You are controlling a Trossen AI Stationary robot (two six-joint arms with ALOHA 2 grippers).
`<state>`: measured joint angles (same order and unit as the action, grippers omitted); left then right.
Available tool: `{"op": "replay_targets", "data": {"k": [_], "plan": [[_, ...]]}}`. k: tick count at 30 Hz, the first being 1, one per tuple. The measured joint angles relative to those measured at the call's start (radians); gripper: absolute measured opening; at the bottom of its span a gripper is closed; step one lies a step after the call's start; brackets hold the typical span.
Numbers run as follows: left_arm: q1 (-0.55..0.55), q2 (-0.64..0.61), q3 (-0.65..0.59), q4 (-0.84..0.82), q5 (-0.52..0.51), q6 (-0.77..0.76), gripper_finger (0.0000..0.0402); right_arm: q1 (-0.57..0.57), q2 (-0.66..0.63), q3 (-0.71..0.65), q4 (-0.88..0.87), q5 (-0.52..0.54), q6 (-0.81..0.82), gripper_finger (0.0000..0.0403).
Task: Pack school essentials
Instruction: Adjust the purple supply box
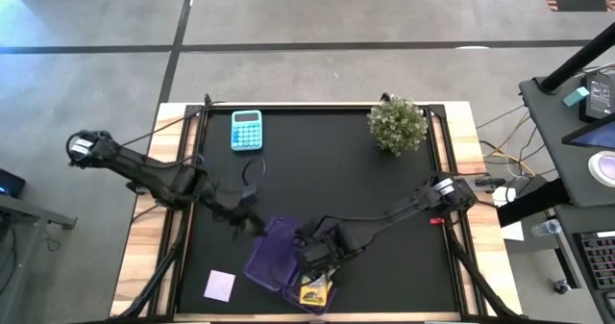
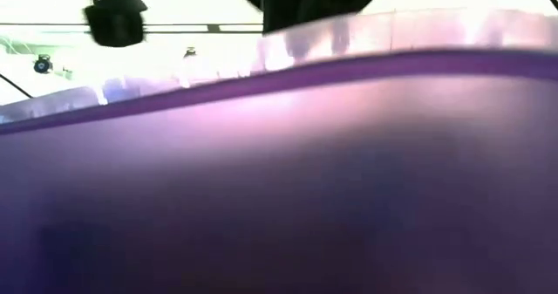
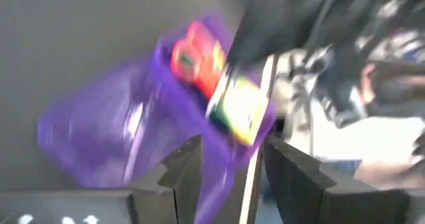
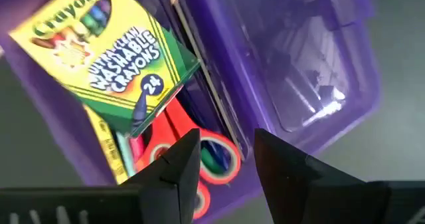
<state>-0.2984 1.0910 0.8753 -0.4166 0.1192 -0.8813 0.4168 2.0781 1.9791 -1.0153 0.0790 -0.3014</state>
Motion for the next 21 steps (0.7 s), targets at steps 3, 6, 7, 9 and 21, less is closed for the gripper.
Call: {"op": "replay_targets", "data": {"k": [3, 6, 7, 9, 21], "plan": [[-0.095, 0.002, -0.001, -0.097, -0.007, -0.104, 0.0141, 0.0, -0.054, -0.019, 0.007, 0.001, 0.072, 0.0127], [-0.206, 0.02, -0.002, -0.13, -0.023, -0.211, 0.0141, 0.0, -0.111, -0.05, 0.036, 0.004, 0.185, 0.012], [-0.242, 0.029, -0.002, -0.13, -0.024, -0.246, 0.0141, 0.0, -0.13, -0.069, 0.058, 0.004, 0.219, 0.0118], [-0.317, 0.049, -0.002, -0.126, -0.024, -0.311, 0.0141, 0.0, -0.165, -0.111, 0.089, 0.004, 0.272, 0.0115], [-0.56, 0.382, 0.031, 0.03, -0.068, -0.443, 0.0141, 0.041, -0.356, -0.395, 0.186, 0.037, 0.531, 0.0113]]}}
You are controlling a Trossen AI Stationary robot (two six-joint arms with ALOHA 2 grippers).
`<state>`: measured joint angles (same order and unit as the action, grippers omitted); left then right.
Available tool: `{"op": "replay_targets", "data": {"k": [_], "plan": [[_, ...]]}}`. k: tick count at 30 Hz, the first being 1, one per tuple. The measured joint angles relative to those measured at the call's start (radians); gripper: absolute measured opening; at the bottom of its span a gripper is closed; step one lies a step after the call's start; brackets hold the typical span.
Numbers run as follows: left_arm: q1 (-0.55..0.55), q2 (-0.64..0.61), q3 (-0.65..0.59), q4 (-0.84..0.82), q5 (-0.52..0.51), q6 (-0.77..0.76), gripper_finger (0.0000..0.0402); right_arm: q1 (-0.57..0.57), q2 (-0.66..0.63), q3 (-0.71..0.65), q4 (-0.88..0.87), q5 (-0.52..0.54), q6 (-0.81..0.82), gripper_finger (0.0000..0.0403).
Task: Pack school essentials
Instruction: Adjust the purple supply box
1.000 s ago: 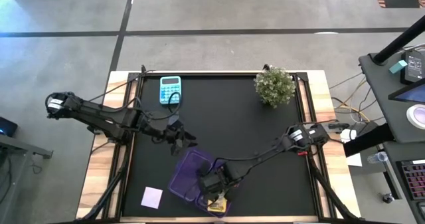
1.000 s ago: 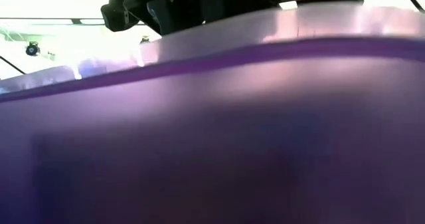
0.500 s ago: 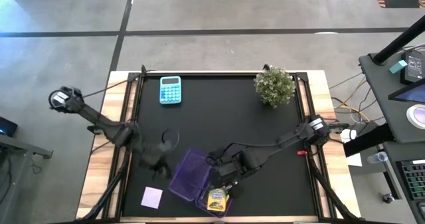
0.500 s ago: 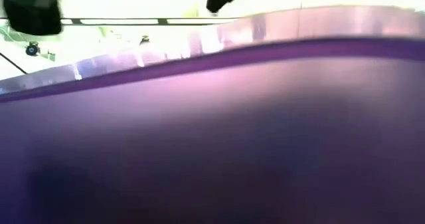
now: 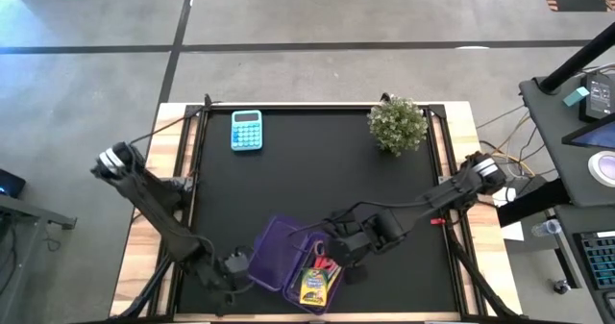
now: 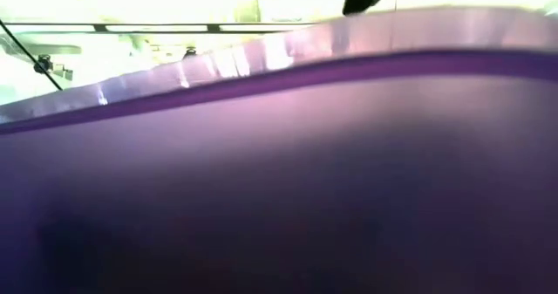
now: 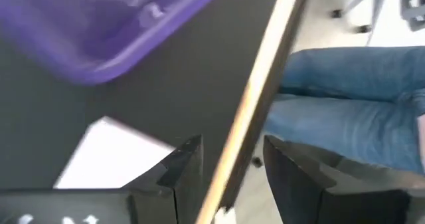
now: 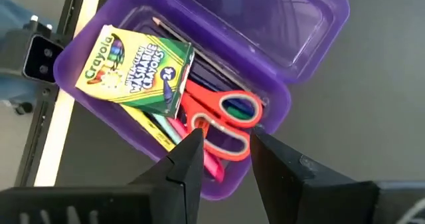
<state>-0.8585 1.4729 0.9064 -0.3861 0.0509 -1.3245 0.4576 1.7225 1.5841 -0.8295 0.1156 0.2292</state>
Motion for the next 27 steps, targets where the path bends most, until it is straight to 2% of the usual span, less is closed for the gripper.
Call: {"op": "replay_targets", "data": {"k": [2, 7, 11, 20, 27], "plan": [[0.0, 0.062, 0.015, 0.057, -0.001, 0.024, 0.0141, 0.007, -0.015, -0.026, 0.007, 0.001, 0.029, 0.0112], [0.001, 0.17, 0.058, 0.064, -0.016, 0.07, 0.0141, 0.019, -0.024, -0.05, 0.008, 0.016, 0.072, 0.0111], [0.009, 0.222, 0.064, 0.062, -0.076, 0.075, 0.0141, 0.023, -0.023, -0.05, 0.01, 0.017, 0.098, 0.0112], [0.11, 0.247, 0.055, 0.062, -0.201, 0.125, 0.0141, 0.038, -0.021, -0.05, 0.004, 0.013, 0.126, 0.011], [0.252, 0.247, 0.054, 0.061, -0.223, 0.256, 0.0141, 0.07, -0.022, -0.05, -0.045, -0.017, 0.182, 0.0109]]}}
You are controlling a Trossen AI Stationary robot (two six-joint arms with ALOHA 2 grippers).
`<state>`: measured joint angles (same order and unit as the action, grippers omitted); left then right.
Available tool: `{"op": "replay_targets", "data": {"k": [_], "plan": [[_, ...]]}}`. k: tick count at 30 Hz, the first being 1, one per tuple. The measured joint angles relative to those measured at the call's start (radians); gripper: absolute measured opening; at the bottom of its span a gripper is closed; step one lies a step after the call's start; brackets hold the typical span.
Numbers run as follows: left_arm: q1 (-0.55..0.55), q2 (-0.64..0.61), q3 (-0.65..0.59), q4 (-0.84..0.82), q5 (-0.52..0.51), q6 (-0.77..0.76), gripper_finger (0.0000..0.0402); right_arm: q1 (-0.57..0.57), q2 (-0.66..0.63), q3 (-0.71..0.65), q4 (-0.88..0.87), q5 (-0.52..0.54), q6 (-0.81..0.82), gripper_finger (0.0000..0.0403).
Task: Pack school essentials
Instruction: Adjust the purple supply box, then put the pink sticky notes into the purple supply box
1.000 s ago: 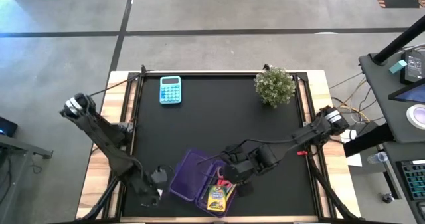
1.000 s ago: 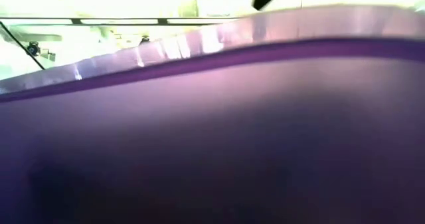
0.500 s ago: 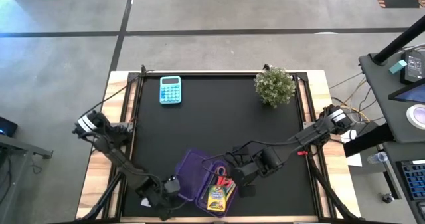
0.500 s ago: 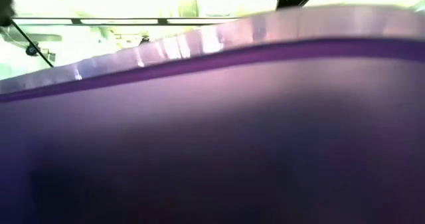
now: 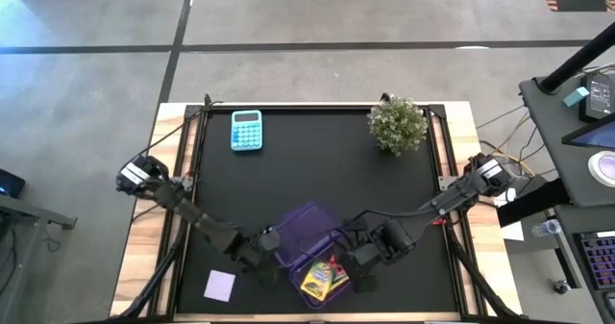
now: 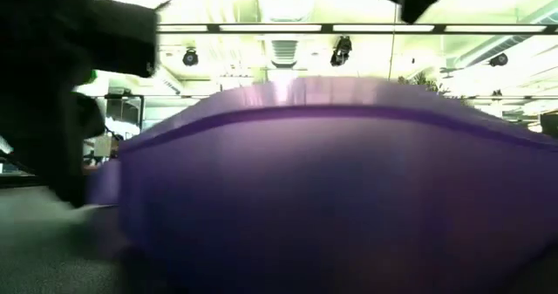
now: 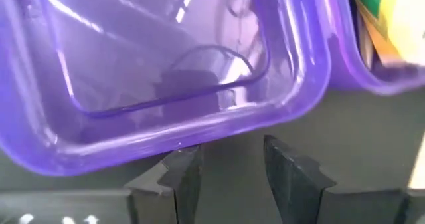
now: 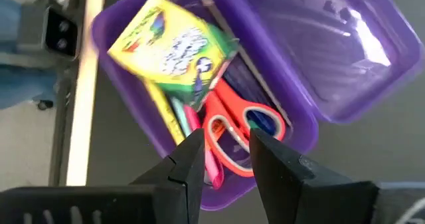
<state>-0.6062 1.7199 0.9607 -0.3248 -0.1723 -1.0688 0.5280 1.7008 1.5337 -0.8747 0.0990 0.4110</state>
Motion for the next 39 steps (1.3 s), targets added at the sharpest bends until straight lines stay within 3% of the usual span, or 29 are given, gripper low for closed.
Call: {"op": "replay_targets", "data": {"k": [10, 16, 22, 26, 33, 39], "plan": [[0.212, -0.011, 0.006, 0.002, -0.011, 0.22, 0.0141, 0.063, -0.001, -0.04, -0.006, 0.012, 0.062, 0.0108], [0.228, -0.13, 0.003, -0.091, 0.046, 0.263, 0.0141, 0.062, -0.001, -0.076, 0.022, 0.1, 0.087, 0.0103], [0.108, -0.321, -0.006, -0.284, 0.066, 0.108, 0.0141, -0.028, 0.001, -0.086, 0.263, 0.216, 0.076, 0.0102], [-0.021, -0.403, -0.023, -0.367, 0.068, -0.134, 0.0141, -0.11, 0.023, -0.086, 0.509, 0.216, 0.121, 0.01], [-0.269, -0.403, -0.026, -0.365, 0.124, -0.454, 0.0141, -0.195, 0.1, -0.086, 0.786, 0.096, 0.214, 0.011], [-0.405, -0.324, -0.026, -0.366, 0.262, -0.61, 0.0141, -0.204, 0.178, -0.083, 0.918, -0.017, 0.217, 0.0125]]}}
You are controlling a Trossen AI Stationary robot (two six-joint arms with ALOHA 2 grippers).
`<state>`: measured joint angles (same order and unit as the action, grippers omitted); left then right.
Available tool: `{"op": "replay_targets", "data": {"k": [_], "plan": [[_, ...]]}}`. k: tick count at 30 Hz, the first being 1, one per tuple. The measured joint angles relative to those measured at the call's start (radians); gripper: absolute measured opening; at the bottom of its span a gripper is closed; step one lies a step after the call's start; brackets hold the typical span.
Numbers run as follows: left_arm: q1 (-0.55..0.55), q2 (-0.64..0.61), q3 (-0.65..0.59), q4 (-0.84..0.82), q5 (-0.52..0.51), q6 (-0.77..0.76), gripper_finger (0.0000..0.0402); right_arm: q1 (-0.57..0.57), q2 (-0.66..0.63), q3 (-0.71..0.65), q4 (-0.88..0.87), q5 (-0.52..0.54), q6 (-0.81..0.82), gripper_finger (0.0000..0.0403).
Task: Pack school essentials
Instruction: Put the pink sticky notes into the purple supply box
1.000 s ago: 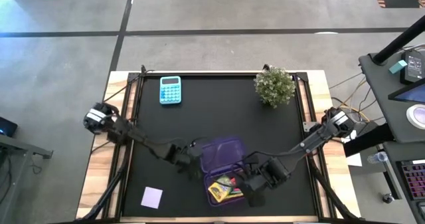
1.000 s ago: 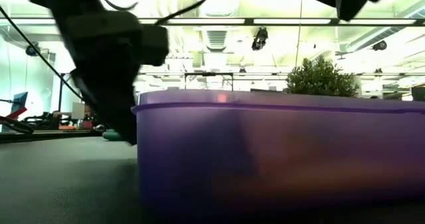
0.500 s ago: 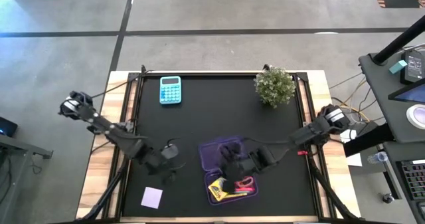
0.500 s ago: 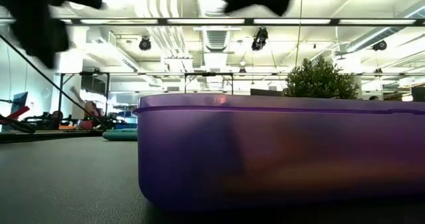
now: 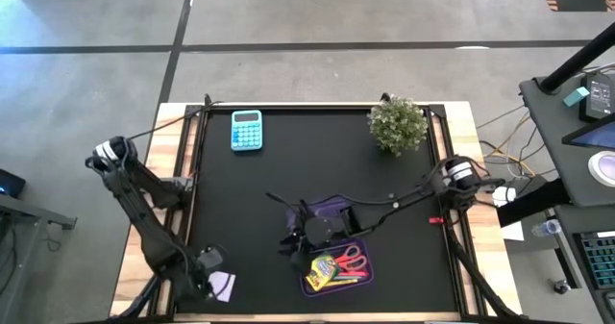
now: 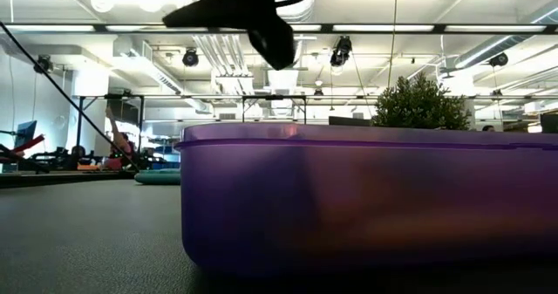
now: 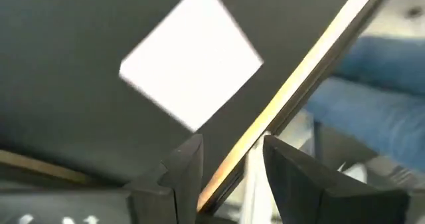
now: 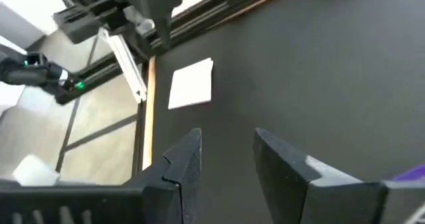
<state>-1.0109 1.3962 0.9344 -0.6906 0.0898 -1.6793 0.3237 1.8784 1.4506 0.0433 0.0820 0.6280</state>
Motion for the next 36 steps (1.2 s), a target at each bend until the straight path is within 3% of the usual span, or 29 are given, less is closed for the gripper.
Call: {"op": "replay_targets", "data": {"k": [5, 22, 36], "plan": [[-0.029, 0.088, 0.01, 0.003, 0.078, -0.017, 0.0141, -0.001, 0.032, 0.026, -0.017, -0.008, -0.023, 0.013], [0.026, 0.29, 0.015, 0.003, 0.088, 0.042, 0.0141, -0.002, 0.028, 0.032, -0.039, -0.004, -0.026, 0.0123], [0.344, 0.293, 0.01, -0.028, -0.192, 0.423, 0.0141, -0.039, 0.031, 0.032, -0.154, -0.003, 0.078, 0.0141]]}}
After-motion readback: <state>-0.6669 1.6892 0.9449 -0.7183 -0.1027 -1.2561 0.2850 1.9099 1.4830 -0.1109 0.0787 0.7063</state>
